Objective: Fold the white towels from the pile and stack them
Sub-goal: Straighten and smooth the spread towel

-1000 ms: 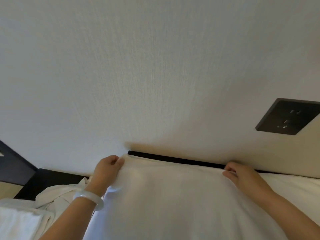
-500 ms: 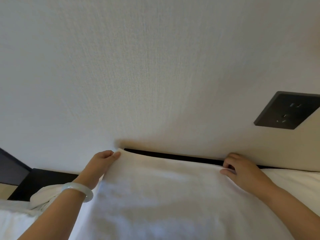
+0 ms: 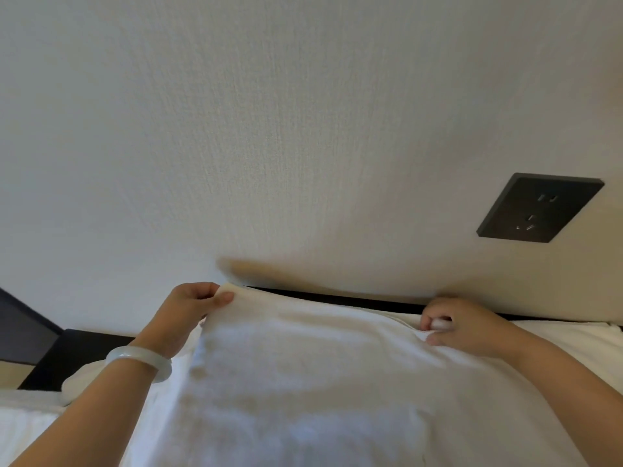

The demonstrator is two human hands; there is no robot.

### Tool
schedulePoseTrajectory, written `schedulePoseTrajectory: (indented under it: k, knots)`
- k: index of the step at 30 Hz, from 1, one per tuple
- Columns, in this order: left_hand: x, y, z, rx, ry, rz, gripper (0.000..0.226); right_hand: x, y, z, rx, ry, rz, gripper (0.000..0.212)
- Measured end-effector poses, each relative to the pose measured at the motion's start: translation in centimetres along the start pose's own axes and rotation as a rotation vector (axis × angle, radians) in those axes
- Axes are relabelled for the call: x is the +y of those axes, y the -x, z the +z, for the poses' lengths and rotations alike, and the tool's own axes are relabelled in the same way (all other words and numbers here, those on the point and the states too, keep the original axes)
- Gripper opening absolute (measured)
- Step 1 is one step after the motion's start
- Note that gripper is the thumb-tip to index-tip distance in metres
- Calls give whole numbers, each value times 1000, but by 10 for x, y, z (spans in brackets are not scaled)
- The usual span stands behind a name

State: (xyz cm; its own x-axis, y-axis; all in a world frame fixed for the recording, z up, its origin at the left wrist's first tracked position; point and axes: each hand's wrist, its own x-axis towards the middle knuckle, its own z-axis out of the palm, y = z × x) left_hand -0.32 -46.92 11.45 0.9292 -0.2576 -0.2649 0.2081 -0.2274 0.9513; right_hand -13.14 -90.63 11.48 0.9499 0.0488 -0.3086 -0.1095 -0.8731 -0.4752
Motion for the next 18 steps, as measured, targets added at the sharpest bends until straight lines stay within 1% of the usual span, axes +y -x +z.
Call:
schedulePoseTrajectory:
  k: [2, 3, 6, 9, 13, 15, 18]
  knots:
    - [5, 6, -3, -1, 3, 27, 27, -3, 5, -6, -15, -1, -2, 22]
    - [9, 10, -4, 0, 3, 45, 26, -3, 10, -9, 6, 9, -1, 22]
    - [23, 25, -12, 12, 36, 120, 27, -6, 35, -23, 140, -25, -20, 23]
    - [48, 46, -15, 16, 107, 211, 18, -16, 71, -43, 246, -111, -72, 27]
    - [103, 82, -13, 49, 153, 367, 16, -39, 122, -81, 410, -180, -105, 29]
    - [136, 102, -16, 77, 183, 450, 14, -53, 151, -107, 490, -235, -164, 27]
    - [181, 132, -23, 93, 191, 577, 14, -75, 192, -140, 596, -301, -250, 17]
